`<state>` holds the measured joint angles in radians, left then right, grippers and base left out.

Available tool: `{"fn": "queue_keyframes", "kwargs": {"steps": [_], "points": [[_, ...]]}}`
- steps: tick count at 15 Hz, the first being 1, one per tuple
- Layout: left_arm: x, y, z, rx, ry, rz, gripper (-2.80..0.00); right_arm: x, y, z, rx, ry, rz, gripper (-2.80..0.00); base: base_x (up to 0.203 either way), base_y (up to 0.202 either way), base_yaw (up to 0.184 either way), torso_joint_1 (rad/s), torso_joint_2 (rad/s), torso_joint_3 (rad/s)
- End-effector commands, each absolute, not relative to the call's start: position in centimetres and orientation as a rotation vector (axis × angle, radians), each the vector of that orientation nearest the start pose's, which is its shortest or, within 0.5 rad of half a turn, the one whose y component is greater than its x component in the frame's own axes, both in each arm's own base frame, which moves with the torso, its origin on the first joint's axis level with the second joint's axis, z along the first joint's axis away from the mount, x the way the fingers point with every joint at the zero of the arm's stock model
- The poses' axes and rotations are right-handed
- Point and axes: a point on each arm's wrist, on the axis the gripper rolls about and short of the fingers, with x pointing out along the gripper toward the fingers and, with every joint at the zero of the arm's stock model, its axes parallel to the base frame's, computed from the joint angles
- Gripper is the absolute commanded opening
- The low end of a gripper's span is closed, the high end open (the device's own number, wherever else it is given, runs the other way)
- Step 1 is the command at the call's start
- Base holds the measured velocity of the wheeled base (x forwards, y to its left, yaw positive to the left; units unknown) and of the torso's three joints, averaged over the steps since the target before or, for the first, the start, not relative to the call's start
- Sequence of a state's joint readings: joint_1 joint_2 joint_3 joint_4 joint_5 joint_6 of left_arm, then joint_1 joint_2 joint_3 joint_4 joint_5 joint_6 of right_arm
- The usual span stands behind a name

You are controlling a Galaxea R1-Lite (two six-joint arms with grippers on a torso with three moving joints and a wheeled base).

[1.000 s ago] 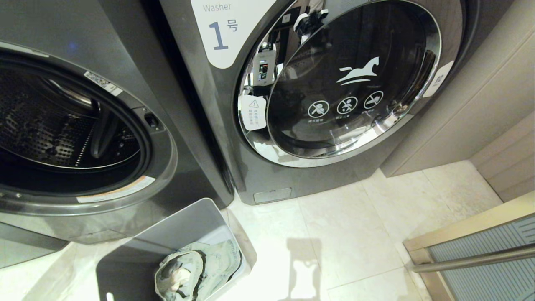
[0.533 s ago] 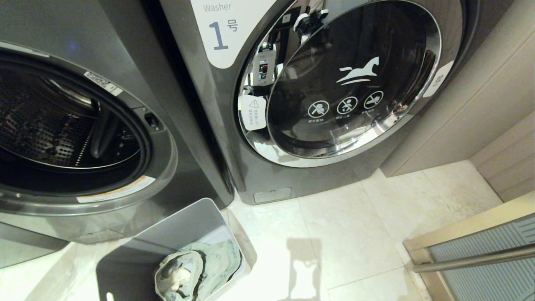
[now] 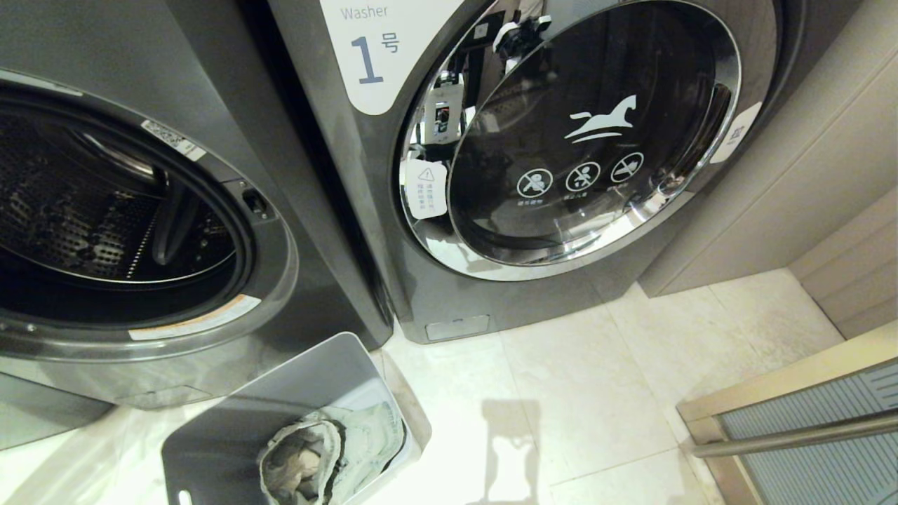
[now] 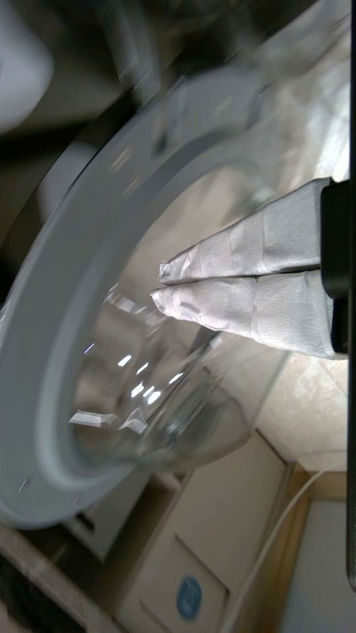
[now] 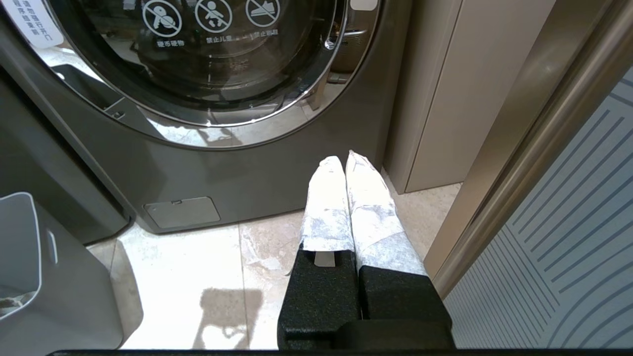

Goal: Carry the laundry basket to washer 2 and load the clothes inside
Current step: Open the lid of the washing machine

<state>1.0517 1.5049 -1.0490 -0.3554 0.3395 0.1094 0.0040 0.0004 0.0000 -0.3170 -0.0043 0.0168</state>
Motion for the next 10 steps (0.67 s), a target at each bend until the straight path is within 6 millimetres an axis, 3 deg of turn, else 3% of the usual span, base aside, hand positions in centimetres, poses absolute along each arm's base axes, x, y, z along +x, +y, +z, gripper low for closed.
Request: {"fn": "queue_keyframes", "kwargs": {"steps": [1,6,10], "points": [[11.5,18.0,27.9,0.074,0.148,1.289,-2.8,-2.4,0.0,9.7,0.018,-0.278,0.002,-2.8,0.0,0.0,0.0,0.0,0.0,0.0],[6.6,6.7,17.6,0.095,0.4,1.045,-2.8,-2.4,0.0,9.7,0.018,-0.278,0.002,-2.8,0.0,0.0,0.0,0.0,0.0,0.0],[4.3,2.4,13.7,0.178,0.345,0.625,-2.8,-2.4,0.0,9.7,0.018,-0.278,0.002,-2.8,0.0,0.0,0.0,0.0,0.0,0.0]]}}
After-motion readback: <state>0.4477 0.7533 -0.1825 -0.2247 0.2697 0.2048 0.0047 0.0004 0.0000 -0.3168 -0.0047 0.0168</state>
